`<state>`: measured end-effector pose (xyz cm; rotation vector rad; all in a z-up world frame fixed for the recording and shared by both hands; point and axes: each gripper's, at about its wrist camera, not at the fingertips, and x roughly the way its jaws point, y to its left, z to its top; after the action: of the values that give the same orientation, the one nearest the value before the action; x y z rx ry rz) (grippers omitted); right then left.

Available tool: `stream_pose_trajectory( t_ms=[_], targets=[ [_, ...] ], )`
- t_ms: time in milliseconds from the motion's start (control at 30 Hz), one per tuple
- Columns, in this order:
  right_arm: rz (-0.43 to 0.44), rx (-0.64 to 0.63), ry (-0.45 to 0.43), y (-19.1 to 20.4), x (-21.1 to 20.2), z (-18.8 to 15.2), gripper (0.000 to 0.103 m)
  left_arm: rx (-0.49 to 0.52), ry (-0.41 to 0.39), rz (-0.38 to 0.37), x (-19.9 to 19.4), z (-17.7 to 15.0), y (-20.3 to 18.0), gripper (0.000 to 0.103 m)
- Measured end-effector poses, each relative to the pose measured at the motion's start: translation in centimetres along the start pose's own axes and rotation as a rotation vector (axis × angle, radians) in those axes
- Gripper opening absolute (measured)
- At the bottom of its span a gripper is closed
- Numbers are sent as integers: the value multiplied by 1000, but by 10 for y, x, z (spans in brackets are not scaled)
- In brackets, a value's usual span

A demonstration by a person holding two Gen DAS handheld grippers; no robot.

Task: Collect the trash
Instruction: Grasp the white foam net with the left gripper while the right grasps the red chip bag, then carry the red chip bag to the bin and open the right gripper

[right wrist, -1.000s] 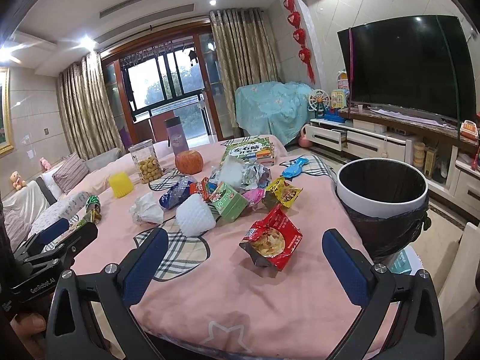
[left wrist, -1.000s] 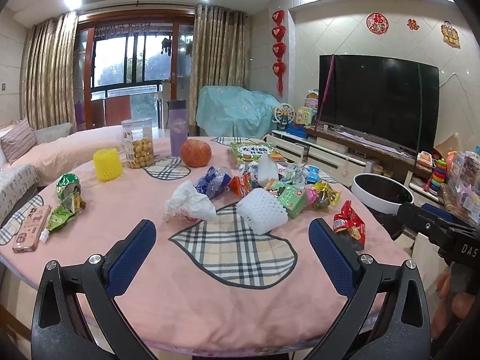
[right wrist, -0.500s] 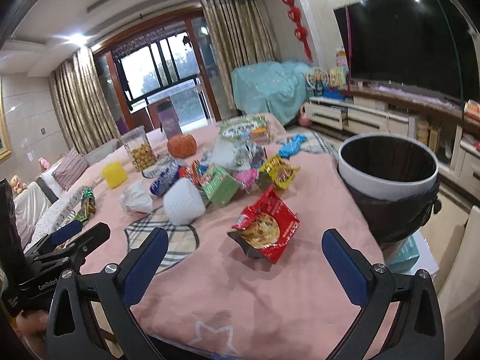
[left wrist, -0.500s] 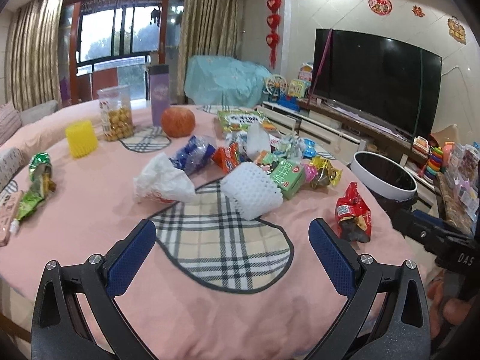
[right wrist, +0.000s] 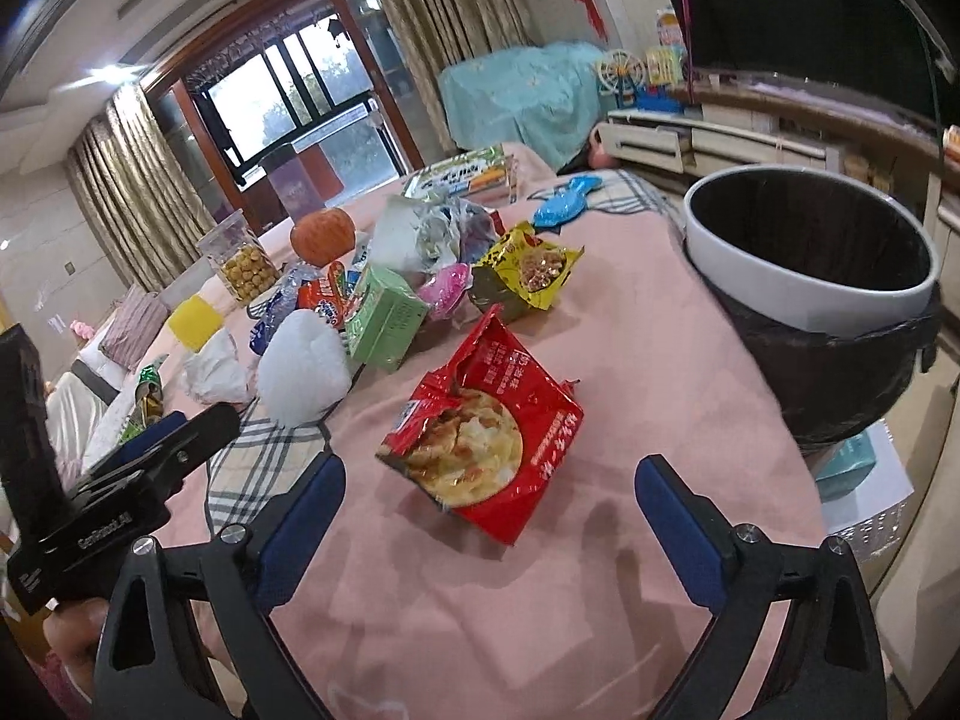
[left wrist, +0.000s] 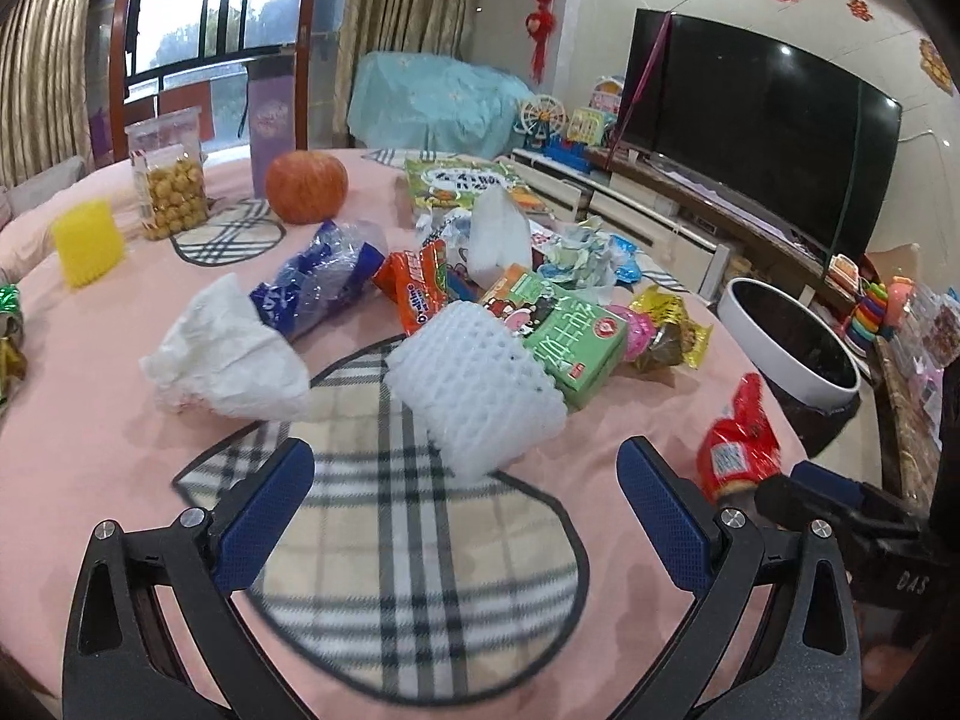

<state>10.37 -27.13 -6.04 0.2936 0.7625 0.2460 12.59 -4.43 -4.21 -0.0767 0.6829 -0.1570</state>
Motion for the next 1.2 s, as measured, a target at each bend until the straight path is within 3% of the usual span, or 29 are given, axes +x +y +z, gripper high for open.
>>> stream_pose_trajectory(
  t_ms=[33, 133, 200, 300, 400, 667, 1200],
  targets=[
    [0, 0, 5, -1, 3, 1, 97, 2, 6, 5, 4, 2, -1, 100],
    [0, 3, 33, -4, 14, 5, 87, 4, 49, 1, 22, 6, -3, 83],
    [13, 10, 64, -7, 21, 6, 68, -4, 88, -24, 33, 7, -2, 52],
    [18, -2, 72, -6, 21, 4, 45, -24, 117, -68, 41, 4, 1, 26],
    [42, -4, 64, -7, 15, 4, 37, -25, 105, -86, 34, 0, 0, 16],
    [66, 2, 53, -9, 3, 5, 14, -24, 86, -124, 12, -7, -8, 11],
    [45, 24, -15, -34, -33, 19, 13, 84, 58, -250, -5, 3, -68, 10]
  ],
)
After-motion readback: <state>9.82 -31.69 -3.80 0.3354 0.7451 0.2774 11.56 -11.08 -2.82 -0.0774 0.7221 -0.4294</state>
